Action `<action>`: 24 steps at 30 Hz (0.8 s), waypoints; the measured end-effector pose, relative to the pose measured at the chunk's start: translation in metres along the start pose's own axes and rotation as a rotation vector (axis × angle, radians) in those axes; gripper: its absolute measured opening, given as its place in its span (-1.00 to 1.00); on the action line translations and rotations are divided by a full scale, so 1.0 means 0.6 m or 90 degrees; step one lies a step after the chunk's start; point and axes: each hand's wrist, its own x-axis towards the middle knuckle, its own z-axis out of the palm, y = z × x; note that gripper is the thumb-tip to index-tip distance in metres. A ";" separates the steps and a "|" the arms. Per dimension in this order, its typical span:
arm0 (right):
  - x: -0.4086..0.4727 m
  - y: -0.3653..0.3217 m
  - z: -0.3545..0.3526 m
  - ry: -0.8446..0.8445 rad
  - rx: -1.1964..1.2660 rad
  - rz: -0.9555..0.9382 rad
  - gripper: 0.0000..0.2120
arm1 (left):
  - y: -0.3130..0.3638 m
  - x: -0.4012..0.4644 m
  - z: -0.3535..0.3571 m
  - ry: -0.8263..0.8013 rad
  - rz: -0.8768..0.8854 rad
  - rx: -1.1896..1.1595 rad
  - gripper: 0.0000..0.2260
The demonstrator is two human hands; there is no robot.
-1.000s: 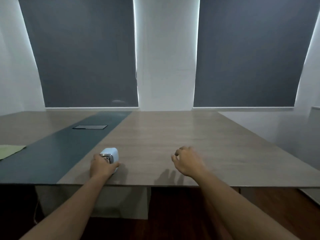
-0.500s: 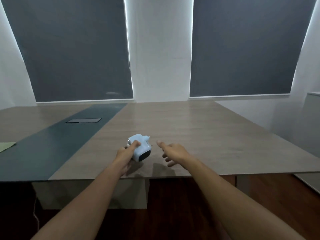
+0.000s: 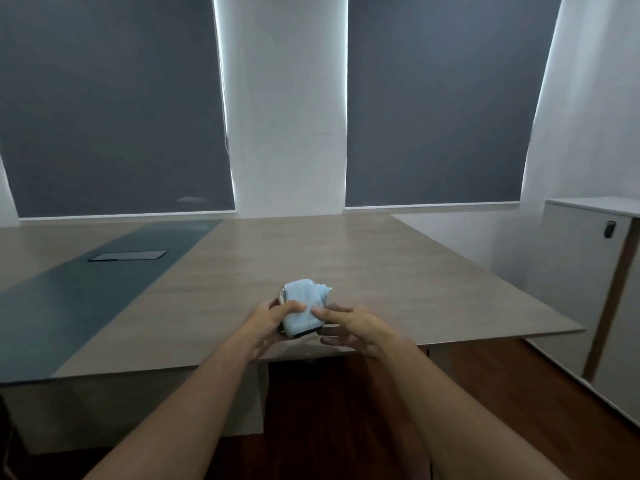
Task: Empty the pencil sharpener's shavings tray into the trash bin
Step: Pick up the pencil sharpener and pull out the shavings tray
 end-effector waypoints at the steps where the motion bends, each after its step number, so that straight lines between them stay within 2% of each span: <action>1: -0.008 -0.001 -0.005 0.001 0.028 0.003 -0.41 | 0.002 -0.005 0.005 -0.012 0.003 -0.003 -0.49; 7: -0.056 -0.001 -0.013 0.024 0.165 -0.016 -0.56 | 0.011 -0.033 0.033 -0.075 0.032 0.007 -0.40; 12: -0.070 -0.011 -0.044 0.092 0.323 -0.069 -0.86 | 0.020 -0.035 0.038 -0.060 0.046 0.001 -0.32; 14: -0.074 -0.014 -0.064 0.112 0.339 -0.093 -0.91 | 0.017 -0.029 0.032 -0.033 0.046 -0.004 -0.27; 15: -0.074 -0.014 -0.077 0.123 0.339 -0.100 -0.89 | 0.014 -0.022 0.030 -0.005 0.050 -0.006 -0.24; 17: -0.074 -0.012 -0.100 0.147 0.326 -0.111 -0.72 | 0.007 -0.010 0.032 0.092 0.067 0.042 -0.27; 20: -0.072 0.002 -0.128 0.188 0.302 -0.117 -0.52 | -0.010 0.004 0.043 0.277 0.117 0.232 -0.44; 24: -0.071 0.024 -0.152 0.220 0.277 -0.122 -0.52 | -0.034 0.014 0.053 0.339 0.133 0.338 -0.43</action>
